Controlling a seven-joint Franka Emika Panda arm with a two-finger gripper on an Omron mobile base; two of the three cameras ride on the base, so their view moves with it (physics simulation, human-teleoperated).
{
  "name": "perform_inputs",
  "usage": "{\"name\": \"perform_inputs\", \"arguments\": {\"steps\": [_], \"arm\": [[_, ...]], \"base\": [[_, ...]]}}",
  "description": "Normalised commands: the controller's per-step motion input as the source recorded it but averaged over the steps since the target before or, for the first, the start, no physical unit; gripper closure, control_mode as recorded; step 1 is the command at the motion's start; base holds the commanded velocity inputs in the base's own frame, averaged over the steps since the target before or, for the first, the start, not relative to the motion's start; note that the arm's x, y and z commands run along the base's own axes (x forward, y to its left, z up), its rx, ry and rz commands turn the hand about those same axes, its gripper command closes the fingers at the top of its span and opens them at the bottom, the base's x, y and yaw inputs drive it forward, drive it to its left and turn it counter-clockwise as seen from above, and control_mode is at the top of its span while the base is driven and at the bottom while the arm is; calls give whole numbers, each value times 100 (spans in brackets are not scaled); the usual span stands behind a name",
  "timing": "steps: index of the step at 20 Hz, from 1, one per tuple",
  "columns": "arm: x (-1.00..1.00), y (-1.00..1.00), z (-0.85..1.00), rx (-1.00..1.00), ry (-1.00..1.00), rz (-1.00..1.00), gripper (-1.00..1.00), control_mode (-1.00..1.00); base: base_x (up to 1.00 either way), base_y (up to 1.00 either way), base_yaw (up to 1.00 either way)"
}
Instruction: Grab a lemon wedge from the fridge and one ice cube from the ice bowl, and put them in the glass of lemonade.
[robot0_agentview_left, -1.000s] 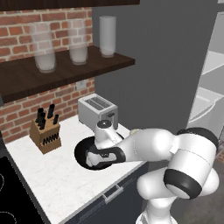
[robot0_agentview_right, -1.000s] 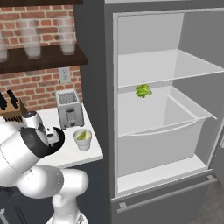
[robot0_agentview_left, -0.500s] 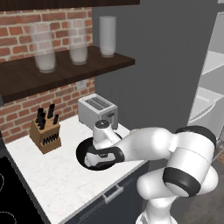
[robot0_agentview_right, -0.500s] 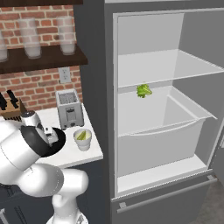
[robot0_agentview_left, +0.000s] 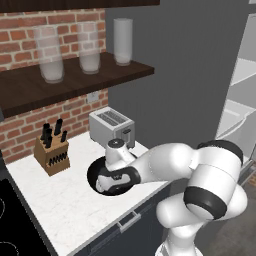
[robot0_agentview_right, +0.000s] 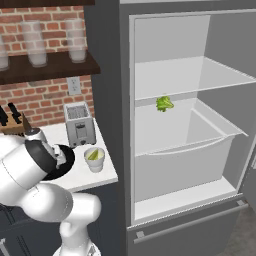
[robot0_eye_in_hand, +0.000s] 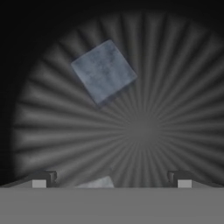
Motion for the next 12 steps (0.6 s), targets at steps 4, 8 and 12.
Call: {"name": "perform_inputs", "arguments": {"steps": [4, 8, 12], "arm": [[0, 0, -6, 0, 0, 0, -100, -100], [0, 0, 0, 0, 0, 0, 100, -100], [0, 0, 0, 0, 0, 0, 100, -100]], "base": [[0, 0, 0], [0, 0, 0], [0, 0, 0]]}}
